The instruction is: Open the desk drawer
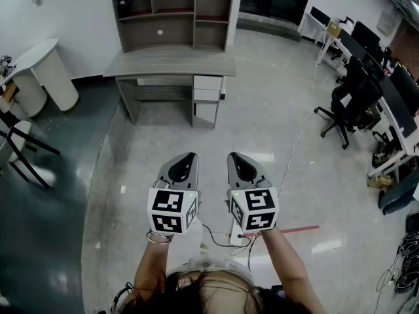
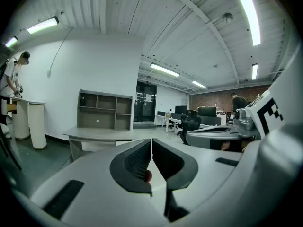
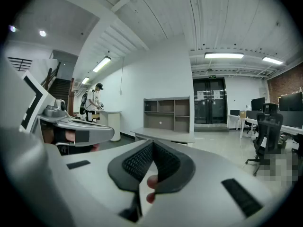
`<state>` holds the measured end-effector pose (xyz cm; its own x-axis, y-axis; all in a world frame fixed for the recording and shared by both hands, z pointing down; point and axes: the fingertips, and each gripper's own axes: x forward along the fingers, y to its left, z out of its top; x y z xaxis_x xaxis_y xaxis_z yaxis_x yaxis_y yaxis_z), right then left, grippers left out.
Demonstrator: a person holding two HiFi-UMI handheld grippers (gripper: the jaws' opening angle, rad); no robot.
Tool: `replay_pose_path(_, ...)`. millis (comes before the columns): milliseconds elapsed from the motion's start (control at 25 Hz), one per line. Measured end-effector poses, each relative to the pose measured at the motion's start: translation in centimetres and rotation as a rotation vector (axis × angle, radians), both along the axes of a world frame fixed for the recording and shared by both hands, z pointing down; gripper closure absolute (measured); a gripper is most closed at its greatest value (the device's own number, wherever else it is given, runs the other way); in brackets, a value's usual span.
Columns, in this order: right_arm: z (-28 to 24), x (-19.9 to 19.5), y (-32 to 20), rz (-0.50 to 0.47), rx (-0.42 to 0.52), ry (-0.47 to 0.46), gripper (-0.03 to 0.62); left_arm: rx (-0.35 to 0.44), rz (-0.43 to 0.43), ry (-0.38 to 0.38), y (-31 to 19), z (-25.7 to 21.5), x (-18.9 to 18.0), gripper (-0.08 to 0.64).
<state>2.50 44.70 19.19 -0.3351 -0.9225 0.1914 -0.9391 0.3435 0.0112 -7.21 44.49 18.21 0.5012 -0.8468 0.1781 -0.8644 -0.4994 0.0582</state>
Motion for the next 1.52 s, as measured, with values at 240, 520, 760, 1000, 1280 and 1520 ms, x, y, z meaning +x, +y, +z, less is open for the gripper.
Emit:
replay_pose_path(240,-0.3,1.1,0.7,0.02,0.01,-0.012,0.571,-0.006,0.004,-0.03,-0.1,-0.2,1.2,0.54)
replay_pose_path(520,0.1,2.3,0.2,0.049,0.024,-0.007,0.571,-0.018,0.015,-0.066,-1.4,0.3,2.2,0.54)
replay_pose_path(760,1.2,2.6,-2.4,0.058,0.006,0.021,0.571,-0.046,0.031,-0.079,-3.4,1.8,2.6,0.54)
replay_pose_path(1000,1.6,2.0,-7.5,0.049,0.002,0.03,0.571,-0.045,0.037,-0.097,-8.6,2.4,2.4,0.54)
replay_pose_path(1280,1.8,2.2,-15.7,0.046,-0.028,0.022,0.571,-0.059,0.056,-0.065,-17.4,2.4,2.9,0.54)
replay_pose_path(1520,1.9,2.9,-22.2,0.054,-0.035,0.032,0.571,-0.06,0.073,-0.052,-24.1,2.4,3.5,0.54)
